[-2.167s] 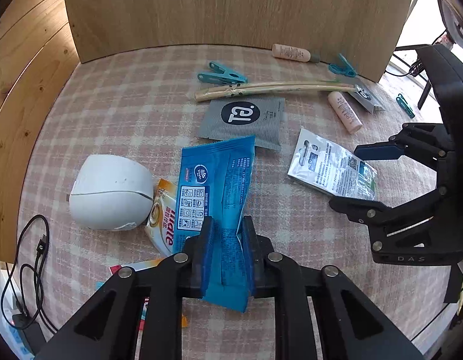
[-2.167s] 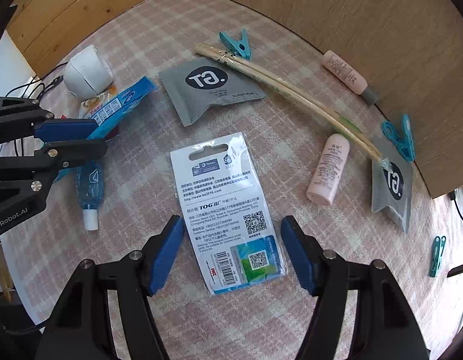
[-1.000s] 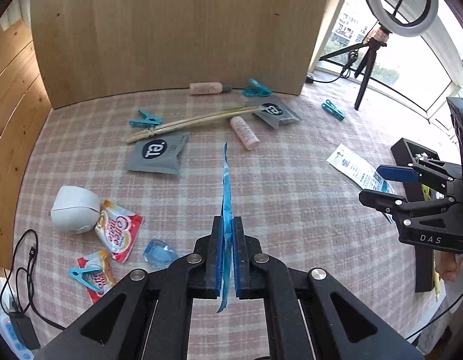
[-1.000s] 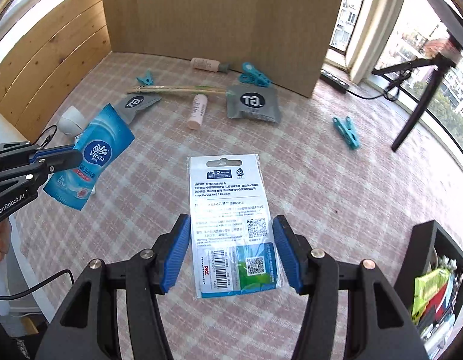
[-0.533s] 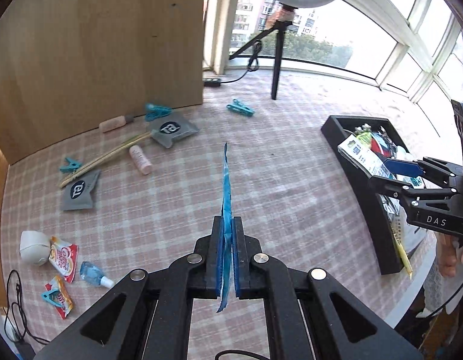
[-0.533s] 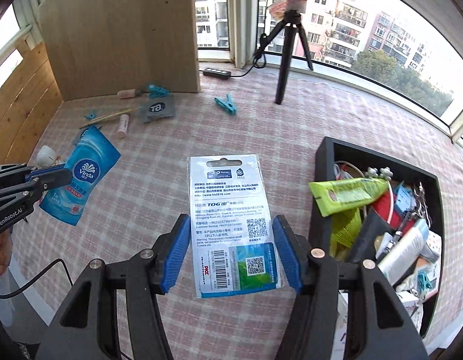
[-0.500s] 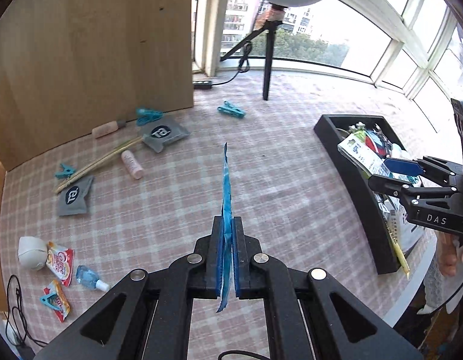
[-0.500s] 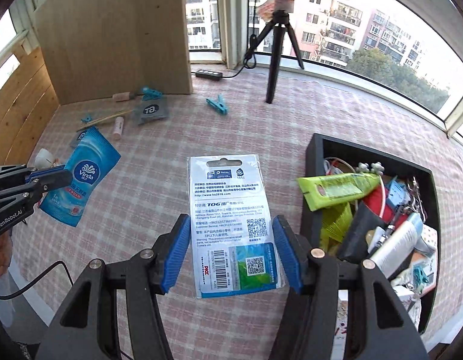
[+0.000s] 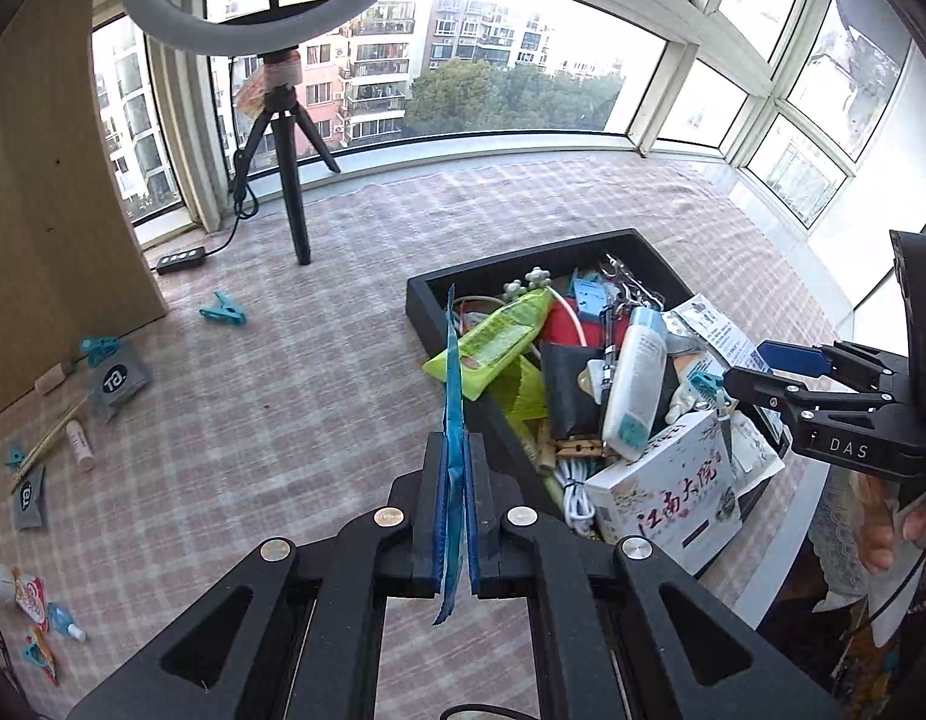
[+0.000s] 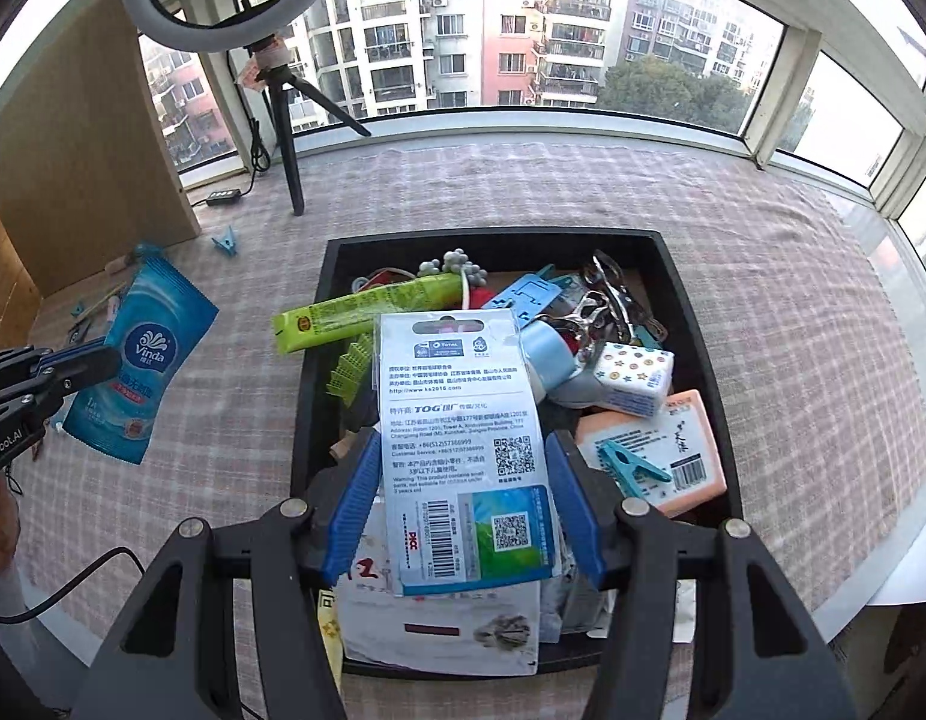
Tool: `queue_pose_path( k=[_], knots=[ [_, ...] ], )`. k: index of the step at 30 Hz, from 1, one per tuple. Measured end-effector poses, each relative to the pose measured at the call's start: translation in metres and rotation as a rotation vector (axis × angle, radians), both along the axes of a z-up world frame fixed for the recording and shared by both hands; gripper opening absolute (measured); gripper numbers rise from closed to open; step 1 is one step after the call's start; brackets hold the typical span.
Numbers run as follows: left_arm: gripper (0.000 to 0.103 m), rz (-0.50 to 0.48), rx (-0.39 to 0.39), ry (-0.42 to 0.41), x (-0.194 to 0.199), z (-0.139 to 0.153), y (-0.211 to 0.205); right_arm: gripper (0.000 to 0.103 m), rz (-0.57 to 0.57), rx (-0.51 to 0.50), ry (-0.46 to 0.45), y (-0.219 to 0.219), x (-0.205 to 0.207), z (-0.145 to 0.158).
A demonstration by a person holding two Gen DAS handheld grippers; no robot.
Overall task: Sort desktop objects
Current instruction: 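Carry the tissue pack and card package into the black tray and release both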
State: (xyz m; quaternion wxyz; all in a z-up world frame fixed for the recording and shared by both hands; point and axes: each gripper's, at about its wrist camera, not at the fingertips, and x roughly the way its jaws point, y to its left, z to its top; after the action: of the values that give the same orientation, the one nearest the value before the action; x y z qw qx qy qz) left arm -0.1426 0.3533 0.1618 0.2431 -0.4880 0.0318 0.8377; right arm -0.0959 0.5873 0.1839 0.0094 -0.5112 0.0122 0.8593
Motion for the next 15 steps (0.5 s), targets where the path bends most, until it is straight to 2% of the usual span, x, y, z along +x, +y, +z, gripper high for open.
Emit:
queue_pose_path(
  k=[8,15],
  knots=[
    [0.004,-0.08,0.017,0.019,0.0,0.013,0.092,0.055,-0.061,-0.014,-0.008,0.072,0.006,-0.003],
    [0.005,-0.159,0.026,0.022,0.005,0.02,0.155,0.055,-0.066,-0.016,-0.025,0.1,0.007,-0.008]
  ],
)
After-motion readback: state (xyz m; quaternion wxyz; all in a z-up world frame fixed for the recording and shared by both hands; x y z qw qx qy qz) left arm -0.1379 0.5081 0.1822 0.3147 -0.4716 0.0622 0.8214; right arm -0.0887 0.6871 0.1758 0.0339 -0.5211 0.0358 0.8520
